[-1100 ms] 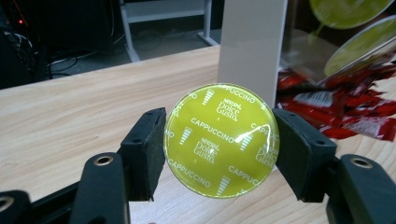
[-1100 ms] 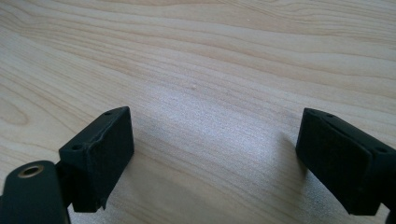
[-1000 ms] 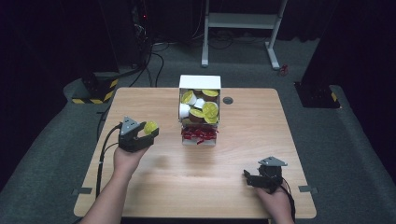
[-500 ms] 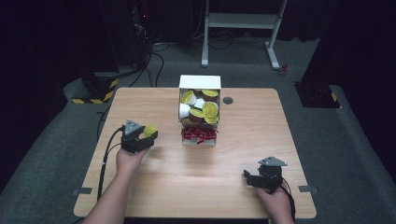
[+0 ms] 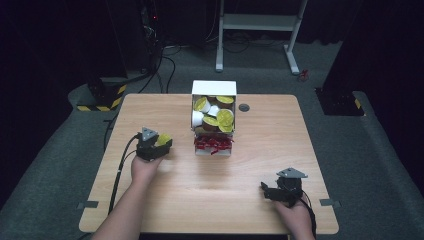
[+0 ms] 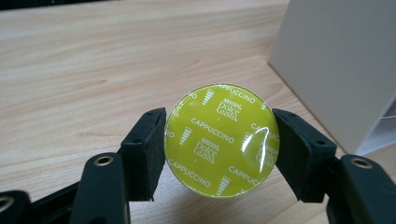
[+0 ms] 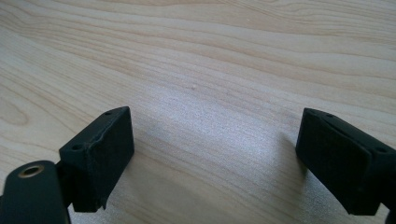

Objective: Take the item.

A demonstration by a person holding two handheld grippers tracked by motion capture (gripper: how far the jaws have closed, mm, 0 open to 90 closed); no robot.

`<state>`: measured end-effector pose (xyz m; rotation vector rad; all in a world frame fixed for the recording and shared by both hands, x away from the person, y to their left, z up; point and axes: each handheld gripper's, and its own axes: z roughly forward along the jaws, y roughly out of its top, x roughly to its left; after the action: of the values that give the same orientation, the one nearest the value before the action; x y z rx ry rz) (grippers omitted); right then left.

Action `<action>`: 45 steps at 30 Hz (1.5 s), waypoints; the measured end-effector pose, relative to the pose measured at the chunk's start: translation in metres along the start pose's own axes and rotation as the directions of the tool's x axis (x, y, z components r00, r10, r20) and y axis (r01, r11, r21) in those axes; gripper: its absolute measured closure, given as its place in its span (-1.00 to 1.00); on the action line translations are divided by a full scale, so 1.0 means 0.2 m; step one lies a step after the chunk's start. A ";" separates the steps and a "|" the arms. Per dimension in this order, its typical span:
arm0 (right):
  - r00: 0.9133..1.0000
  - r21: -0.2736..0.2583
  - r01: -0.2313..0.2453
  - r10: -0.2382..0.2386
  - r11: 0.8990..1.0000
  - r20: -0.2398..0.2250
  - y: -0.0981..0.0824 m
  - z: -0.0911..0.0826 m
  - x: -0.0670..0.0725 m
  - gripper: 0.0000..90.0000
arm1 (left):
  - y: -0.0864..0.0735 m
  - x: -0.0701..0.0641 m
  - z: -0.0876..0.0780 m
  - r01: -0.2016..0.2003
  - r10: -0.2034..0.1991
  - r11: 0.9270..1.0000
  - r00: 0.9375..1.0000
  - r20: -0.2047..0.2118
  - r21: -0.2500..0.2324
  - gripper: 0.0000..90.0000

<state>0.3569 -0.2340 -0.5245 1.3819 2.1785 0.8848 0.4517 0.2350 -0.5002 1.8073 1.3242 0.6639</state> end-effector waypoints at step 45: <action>1.000 -0.004 0.005 -0.005 1.000 0.002 0.00 0.00 0.00 -0.74 | 0.02 -0.03 -0.01 0.029 -0.029 1.000 0.997 0.076 -0.008 -0.50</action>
<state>0.3568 -0.2342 -0.5246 1.3748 2.1771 0.8853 0.4507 0.2299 -0.4945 1.7851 1.2922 0.5788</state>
